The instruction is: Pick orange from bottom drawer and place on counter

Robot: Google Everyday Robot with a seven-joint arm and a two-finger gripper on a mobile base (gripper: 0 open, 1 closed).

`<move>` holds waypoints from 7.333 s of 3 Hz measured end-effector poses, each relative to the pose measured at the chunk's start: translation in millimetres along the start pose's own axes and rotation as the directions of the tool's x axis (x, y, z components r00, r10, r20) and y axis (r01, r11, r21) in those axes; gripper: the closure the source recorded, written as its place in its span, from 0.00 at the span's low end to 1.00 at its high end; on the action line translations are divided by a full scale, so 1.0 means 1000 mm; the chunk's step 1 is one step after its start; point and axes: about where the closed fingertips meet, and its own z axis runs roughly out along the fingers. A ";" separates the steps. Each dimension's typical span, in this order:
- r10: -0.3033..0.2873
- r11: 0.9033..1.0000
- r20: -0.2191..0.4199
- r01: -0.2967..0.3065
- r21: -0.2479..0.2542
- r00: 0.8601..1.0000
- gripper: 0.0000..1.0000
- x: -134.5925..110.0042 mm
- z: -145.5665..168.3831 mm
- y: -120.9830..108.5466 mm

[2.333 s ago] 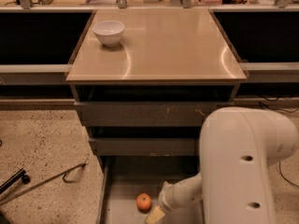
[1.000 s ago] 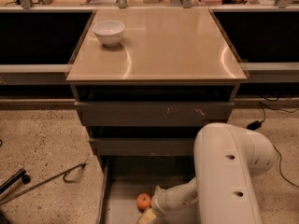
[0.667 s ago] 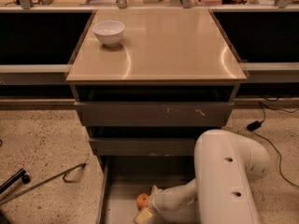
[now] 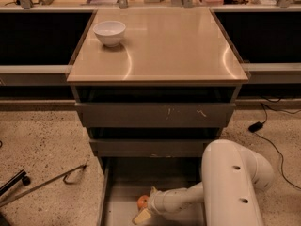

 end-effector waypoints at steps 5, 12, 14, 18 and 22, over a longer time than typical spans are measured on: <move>-0.005 0.998 -0.025 0.003 -0.065 1.000 0.00 0.004 0.042 -0.009; 0.004 0.997 -0.006 -0.005 -0.083 1.000 1.00 -0.014 0.015 -0.011; 0.025 0.985 0.269 0.021 -0.169 0.963 1.00 -0.129 -0.095 -0.040; -0.077 0.958 0.430 0.186 -0.218 0.899 1.00 -0.217 -0.242 0.018; -0.220 0.885 0.538 0.398 -0.240 0.813 1.00 -0.291 -0.347 0.038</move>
Offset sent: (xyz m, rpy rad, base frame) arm 0.0203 0.0056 -0.0311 0.0300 0.0375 0.0207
